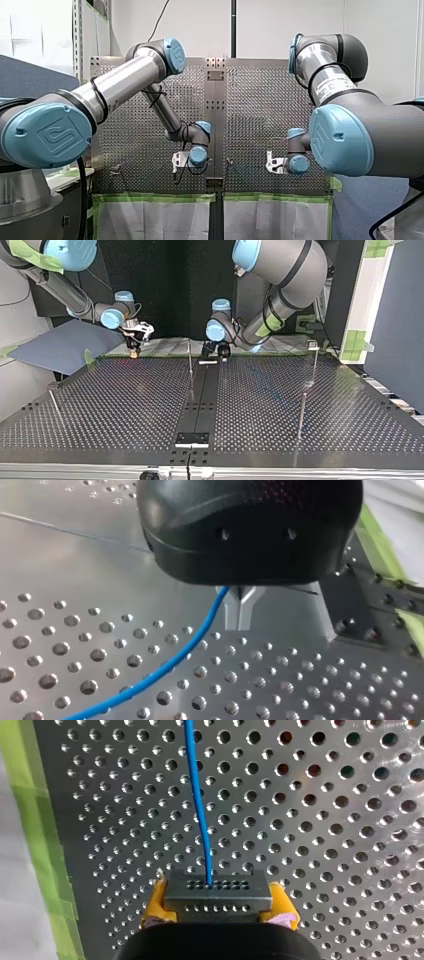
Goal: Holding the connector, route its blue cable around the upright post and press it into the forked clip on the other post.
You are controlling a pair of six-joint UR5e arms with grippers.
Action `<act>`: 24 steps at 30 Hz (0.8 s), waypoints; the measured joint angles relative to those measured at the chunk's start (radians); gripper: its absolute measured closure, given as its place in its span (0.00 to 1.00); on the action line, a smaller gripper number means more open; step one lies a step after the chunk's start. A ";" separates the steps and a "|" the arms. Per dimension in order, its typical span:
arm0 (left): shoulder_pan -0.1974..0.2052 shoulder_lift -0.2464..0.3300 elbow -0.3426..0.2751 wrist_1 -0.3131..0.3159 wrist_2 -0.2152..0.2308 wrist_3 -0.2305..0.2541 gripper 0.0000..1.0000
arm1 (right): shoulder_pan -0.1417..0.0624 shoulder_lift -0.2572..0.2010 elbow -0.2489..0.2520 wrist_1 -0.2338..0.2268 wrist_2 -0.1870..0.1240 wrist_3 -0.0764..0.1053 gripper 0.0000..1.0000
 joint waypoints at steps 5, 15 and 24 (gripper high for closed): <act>0.009 0.000 0.008 -0.010 0.022 -0.038 0.98 | -0.006 0.000 -0.007 -0.003 0.003 0.005 1.00; 0.034 0.000 0.009 -0.021 0.066 -0.095 0.98 | -0.023 0.000 -0.022 -0.022 0.043 0.043 1.00; 0.054 0.000 0.013 -0.025 0.081 -0.101 0.98 | -0.050 0.000 -0.043 -0.033 0.115 0.083 1.00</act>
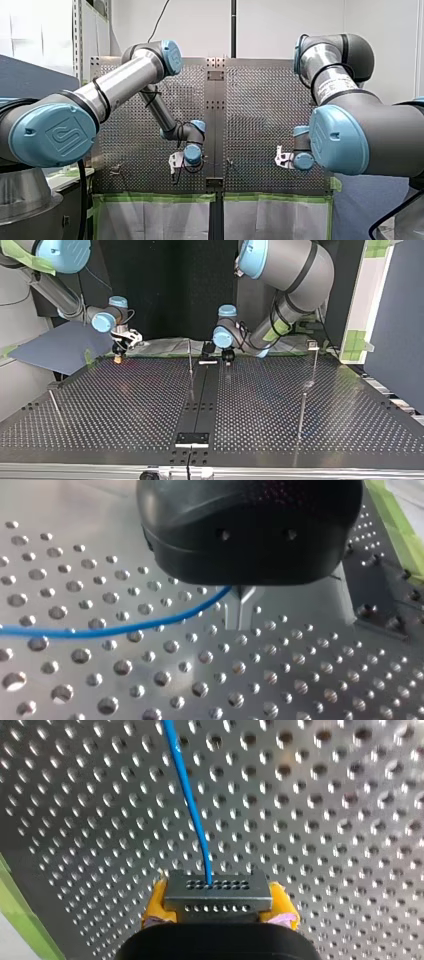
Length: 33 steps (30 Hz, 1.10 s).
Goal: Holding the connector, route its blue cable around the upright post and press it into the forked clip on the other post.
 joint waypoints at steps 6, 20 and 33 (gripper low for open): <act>0.008 0.000 0.000 -0.002 0.001 0.000 0.98 | -0.009 0.000 -0.001 0.004 0.007 -0.002 1.00; -0.002 0.001 -0.011 -0.015 0.039 0.027 0.83 | -0.006 0.001 -0.001 0.028 0.002 -0.005 1.00; -0.029 0.001 -0.064 -0.040 0.086 0.108 0.00 | 0.010 0.002 -0.001 0.056 0.002 -0.014 1.00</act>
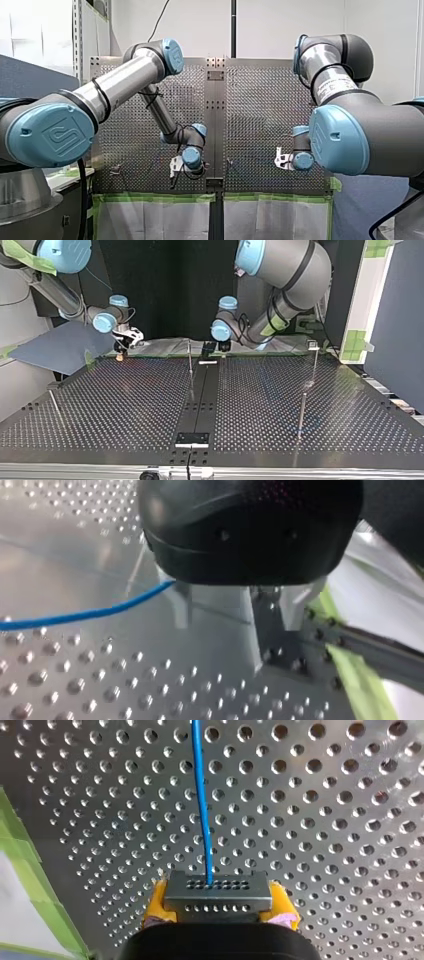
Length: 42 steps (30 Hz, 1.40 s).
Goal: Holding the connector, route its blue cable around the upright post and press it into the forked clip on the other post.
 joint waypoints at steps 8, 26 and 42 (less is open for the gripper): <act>-0.021 0.002 -0.001 -0.002 0.066 -0.001 0.00 | 0.012 0.001 0.000 0.002 -0.007 -0.002 1.00; -0.063 0.062 -0.072 0.011 0.137 0.001 0.00 | 0.020 0.005 0.000 0.013 -0.011 -0.002 1.00; -0.128 0.127 -0.112 0.034 0.153 0.002 0.00 | 0.027 0.007 0.000 0.022 -0.011 -0.002 1.00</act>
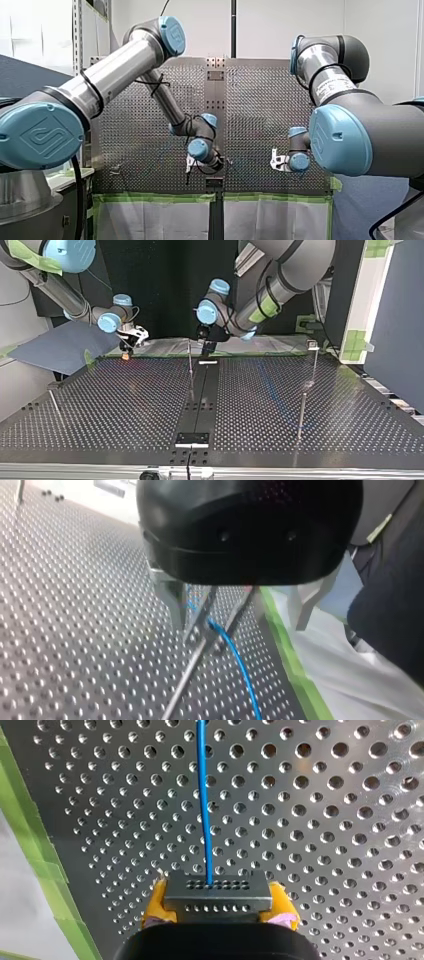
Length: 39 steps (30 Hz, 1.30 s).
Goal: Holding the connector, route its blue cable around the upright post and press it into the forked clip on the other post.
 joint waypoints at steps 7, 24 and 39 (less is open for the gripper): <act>-0.031 0.003 -0.001 -0.003 -0.007 0.000 0.00 | 0.003 0.001 0.000 0.001 -0.005 0.002 1.00; -0.057 0.003 0.000 -0.005 -0.035 -0.007 0.00 | 0.005 0.004 0.000 -0.008 -0.022 0.007 1.00; -0.059 0.003 -0.001 0.004 -0.036 -0.041 0.00 | 0.007 0.005 0.000 -0.002 -0.025 0.006 1.00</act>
